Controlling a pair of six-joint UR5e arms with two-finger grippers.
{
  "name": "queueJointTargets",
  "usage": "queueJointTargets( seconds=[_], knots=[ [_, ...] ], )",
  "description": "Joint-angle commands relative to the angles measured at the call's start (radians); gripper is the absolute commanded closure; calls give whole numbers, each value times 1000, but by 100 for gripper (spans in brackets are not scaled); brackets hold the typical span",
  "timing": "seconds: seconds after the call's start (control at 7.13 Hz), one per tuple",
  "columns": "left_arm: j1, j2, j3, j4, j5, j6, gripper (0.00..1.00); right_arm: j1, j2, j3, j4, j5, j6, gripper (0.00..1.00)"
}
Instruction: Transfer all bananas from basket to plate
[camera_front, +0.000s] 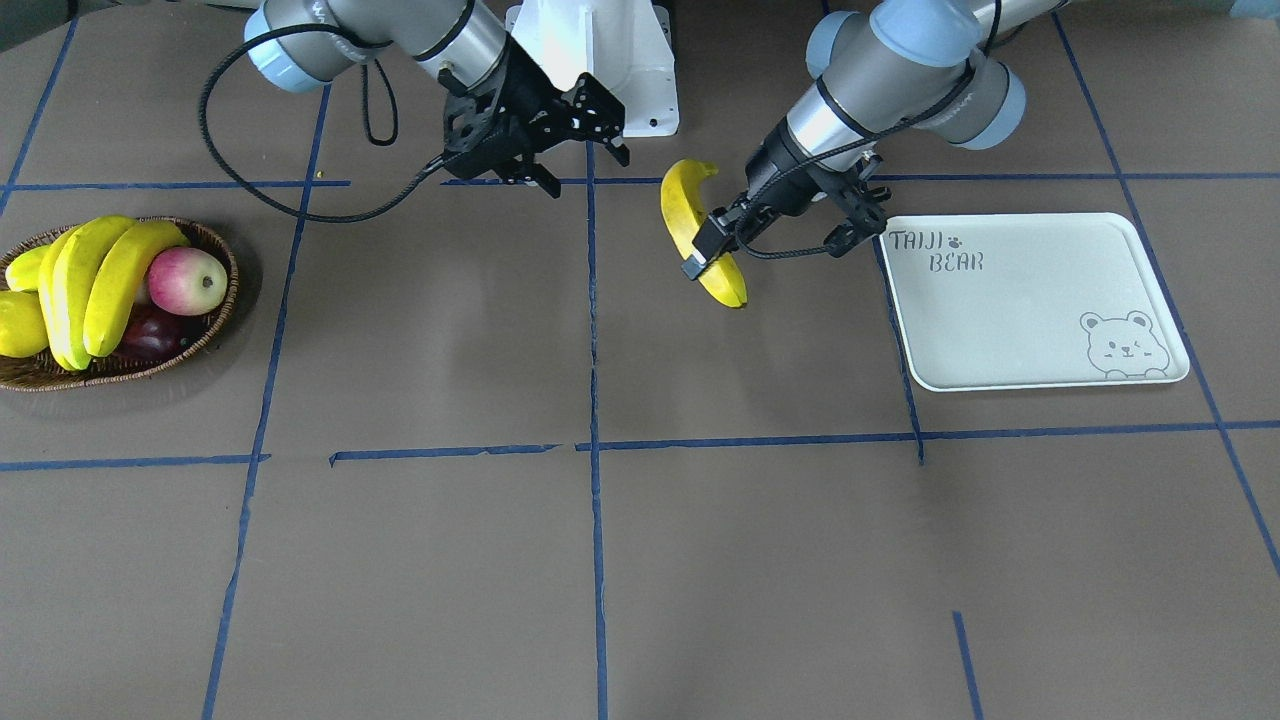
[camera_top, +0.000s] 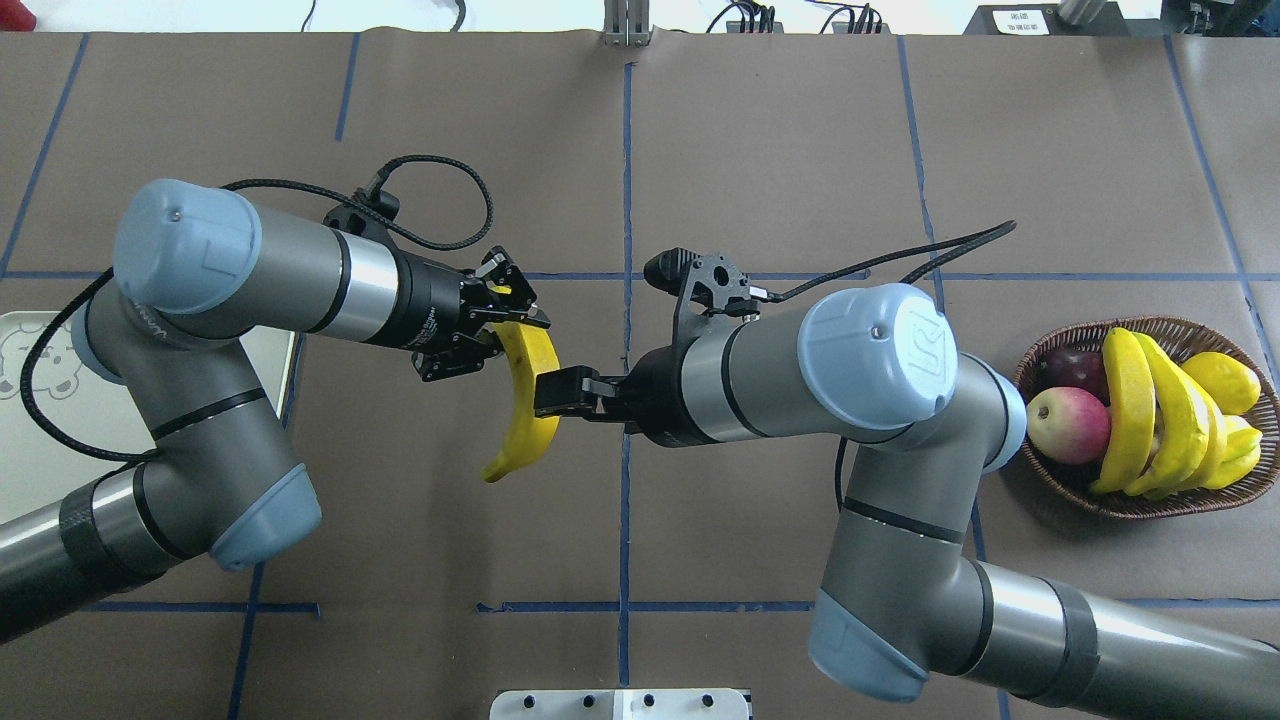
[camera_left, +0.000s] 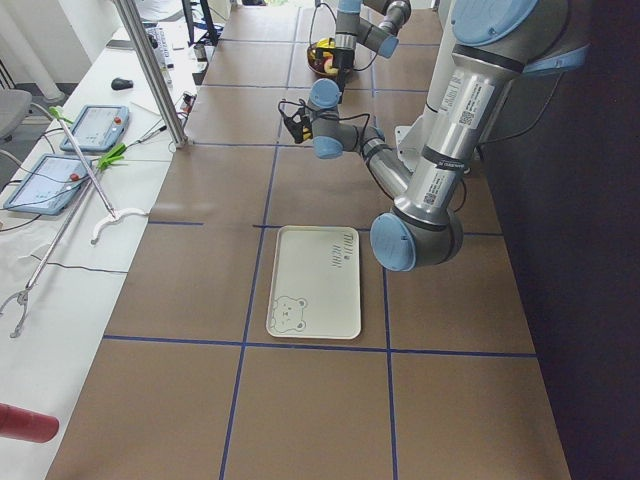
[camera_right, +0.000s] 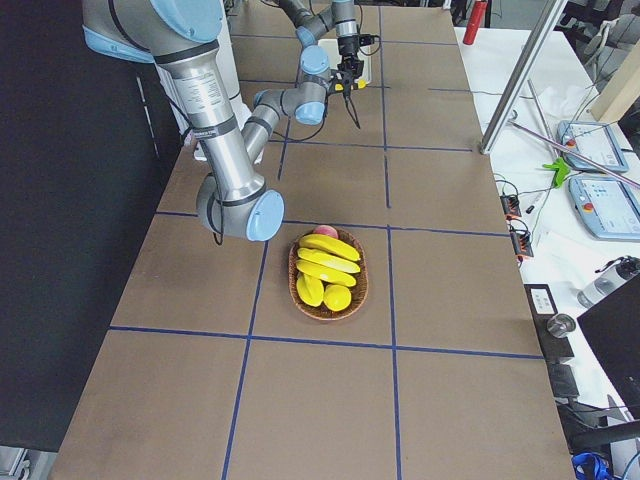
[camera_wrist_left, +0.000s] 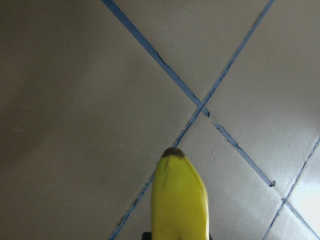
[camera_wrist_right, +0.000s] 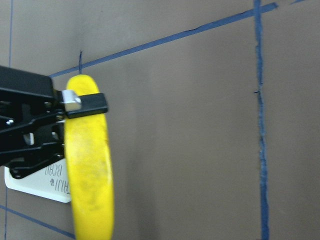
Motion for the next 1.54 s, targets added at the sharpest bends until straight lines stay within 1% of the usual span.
queueJointTargets(
  seconds=[0.0, 0.14, 0.28, 0.42, 0.56, 0.7, 0.84, 0.98, 1.12, 1.26, 1.4],
  knots=[
    [-73, 125, 1, 2, -2, 7, 100, 102, -72, 19, -119, 92, -18, 1],
    [-87, 178, 1, 3, -2, 52, 100, 132, -72, 50, -278, 105, -70, 1],
    [-110, 251, -2, 2, -12, 103, 100, 160, -90, 124, -461, 124, -165, 1],
    [-133, 299, 2, 5, -16, 149, 100, 179, -113, 189, -610, 125, -268, 1],
    [-148, 354, 8, 3, -16, 248, 100, 197, -159, 223, -667, 122, -372, 1],
    [-163, 408, 11, 3, -16, 365, 100, 220, -239, 240, -665, 120, -501, 1],
    [-200, 433, 33, 5, -18, 382, 100, 276, -324, 252, -666, 128, -676, 1],
    [-247, 434, 95, -6, -45, 392, 100, 342, -392, 256, -663, 131, -821, 1],
    [-318, 436, 143, -6, -97, 509, 100, 396, -438, 249, -665, 150, -923, 1],
    [-381, 436, 212, -6, -113, 574, 100, 441, -475, 248, -663, 173, -1001, 1],
    [-416, 434, 273, -8, -114, 579, 100, 487, -508, 246, -663, 207, -1064, 1]
  ],
)
